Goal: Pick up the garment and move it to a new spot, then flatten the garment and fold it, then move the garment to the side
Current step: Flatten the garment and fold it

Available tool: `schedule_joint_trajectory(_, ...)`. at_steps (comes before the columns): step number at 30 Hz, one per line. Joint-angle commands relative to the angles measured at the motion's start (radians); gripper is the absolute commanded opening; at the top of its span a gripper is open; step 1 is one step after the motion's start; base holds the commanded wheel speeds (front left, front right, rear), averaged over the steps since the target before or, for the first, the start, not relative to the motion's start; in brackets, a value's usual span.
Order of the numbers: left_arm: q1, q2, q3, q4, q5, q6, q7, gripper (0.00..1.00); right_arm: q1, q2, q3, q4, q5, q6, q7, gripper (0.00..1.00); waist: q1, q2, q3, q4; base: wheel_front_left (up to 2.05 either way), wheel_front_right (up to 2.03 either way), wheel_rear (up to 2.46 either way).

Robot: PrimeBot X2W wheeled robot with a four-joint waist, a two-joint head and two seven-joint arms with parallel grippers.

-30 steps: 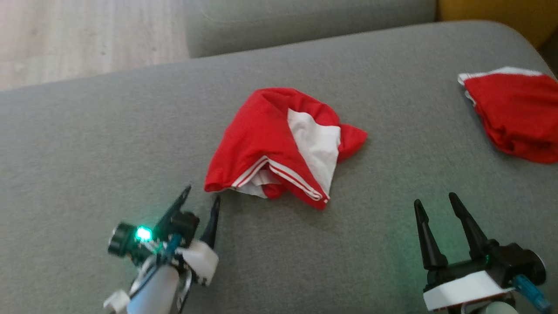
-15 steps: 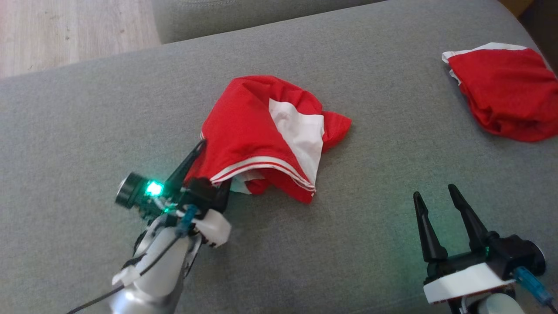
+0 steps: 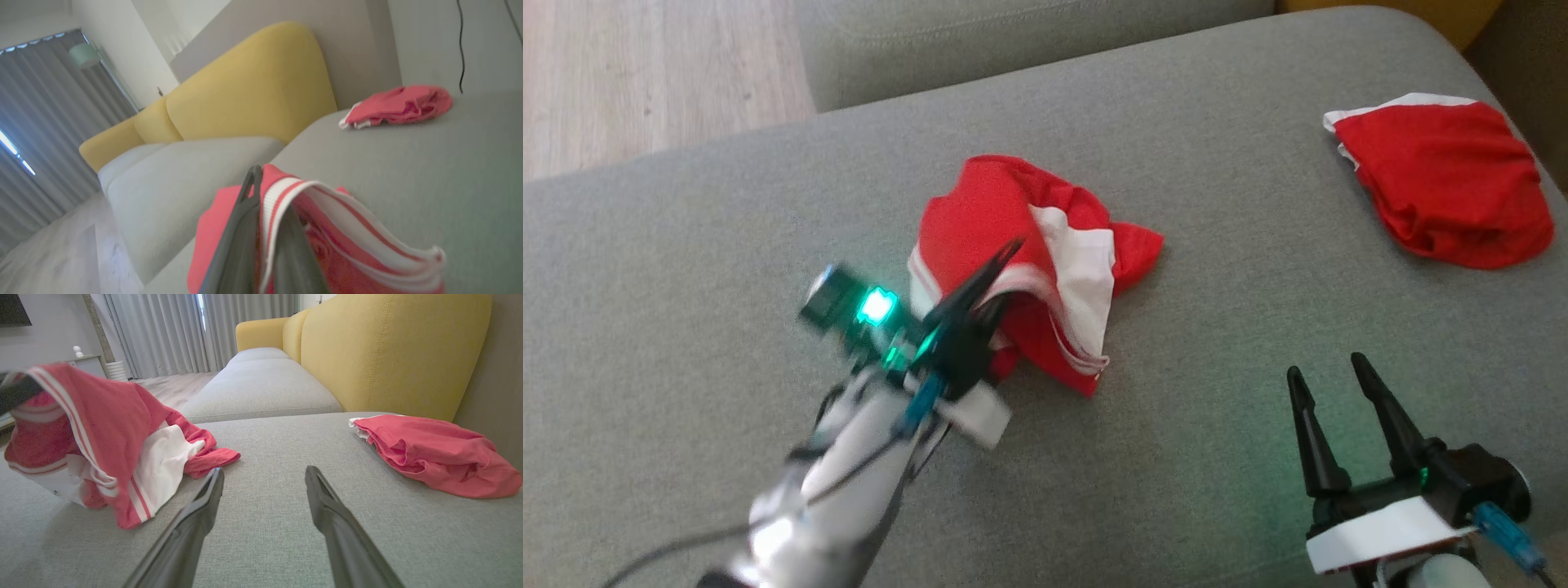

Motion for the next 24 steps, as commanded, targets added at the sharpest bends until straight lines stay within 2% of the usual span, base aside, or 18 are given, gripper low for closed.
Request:
schedule_joint_trajectory(1, -0.095, 0.002, 0.028, -0.048, -0.012, -0.007, -0.009, 0.0, -0.025, -0.002, 0.02, -0.026, 0.001, -0.001, -0.004, 1.0, 0.0001, 0.0, -0.008, -0.003, 0.0, 0.0, 0.0)
schedule_joint_trajectory(6, -0.262, -0.04, 0.021, -0.06, -0.09, -0.07, -0.009, 0.0, -0.016, 0.015, 0.029, -0.021, -0.001, -0.001, -0.004, 1.0, 0.0001, 0.0, -0.046, -0.026, 0.0, 0.0, 0.0)
schedule_joint_trajectory(8, -0.334, -0.053, 0.04, -0.052, -0.156, -0.085, -0.009, 0.0, -0.012, 0.024, 0.03, -0.021, 0.0, -0.001, -0.004, 1.0, 0.0001, 0.0, -0.061, -0.038, 0.0, 0.0, 0.0)
schedule_joint_trajectory(15, -0.573, -0.066, 0.113, -0.019, -0.32, -0.102, -0.009, 0.0, 0.016, 0.049, 0.025, -0.038, 0.003, -0.001, -0.004, 1.0, 0.0001, 0.0, -0.104, -0.045, 0.0, 0.0, 0.0)
schedule_joint_trajectory(19, -0.552, -0.038, 0.192, 0.042, -0.364, -0.099, -0.009, 0.0, 0.023, 0.054, -0.001, -0.06, -0.002, -0.001, -0.004, 1.0, 0.0001, 0.0, -0.107, -0.03, 0.0, 0.0, 0.0)
schedule_joint_trajectory(24, -0.335, 0.051, 0.285, 0.111, -0.42, -0.092, -0.009, 0.0, 0.024, 0.058, -0.031, -0.091, -0.008, -0.001, -0.004, 1.0, 0.0001, 0.0, -0.069, 0.001, 0.0, 0.0, 0.0)
